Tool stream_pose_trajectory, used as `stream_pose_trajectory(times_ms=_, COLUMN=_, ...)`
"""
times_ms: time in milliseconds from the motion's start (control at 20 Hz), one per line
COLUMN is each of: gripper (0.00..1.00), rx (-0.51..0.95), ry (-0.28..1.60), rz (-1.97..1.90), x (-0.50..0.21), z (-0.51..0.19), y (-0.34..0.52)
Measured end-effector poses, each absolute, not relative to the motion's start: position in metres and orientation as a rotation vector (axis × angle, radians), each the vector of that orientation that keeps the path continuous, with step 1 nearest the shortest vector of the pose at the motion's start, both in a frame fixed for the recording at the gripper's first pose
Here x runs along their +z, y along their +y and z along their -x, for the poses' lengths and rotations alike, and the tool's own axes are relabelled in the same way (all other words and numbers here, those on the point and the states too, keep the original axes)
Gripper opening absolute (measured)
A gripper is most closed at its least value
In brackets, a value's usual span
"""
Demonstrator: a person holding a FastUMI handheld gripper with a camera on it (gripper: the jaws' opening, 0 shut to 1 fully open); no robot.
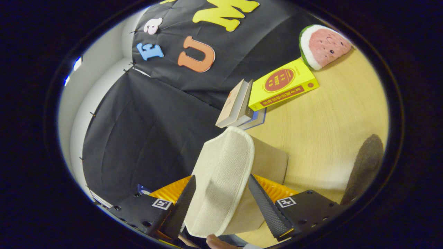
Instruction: Open the storage box then place both shoes into the box .Put the left shoe in first, then the right shoe, with the right side of both shoes facing outward in a uniform manner.
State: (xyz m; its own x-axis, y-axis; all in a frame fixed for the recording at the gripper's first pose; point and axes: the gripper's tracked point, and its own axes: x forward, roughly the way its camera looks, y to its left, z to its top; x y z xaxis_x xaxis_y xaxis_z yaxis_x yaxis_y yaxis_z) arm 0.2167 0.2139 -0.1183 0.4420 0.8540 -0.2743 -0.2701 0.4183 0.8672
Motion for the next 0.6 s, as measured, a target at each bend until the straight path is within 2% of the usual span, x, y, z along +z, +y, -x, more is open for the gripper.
stream_pose_trajectory(times_ms=250, gripper=0.94, rx=0.868, ry=0.904, rz=-0.882, x=-0.127, z=-0.208, y=0.229)
stream_pose_trajectory(times_ms=550, gripper=0.55, rx=0.843, ry=0.927, rz=-0.853, x=-0.130, z=-0.206, y=0.221)
stream_pose_trajectory(times_ms=600, gripper=0.55, rx=0.837, ry=0.922, rz=-0.832, x=-0.129, z=-0.206, y=0.219)
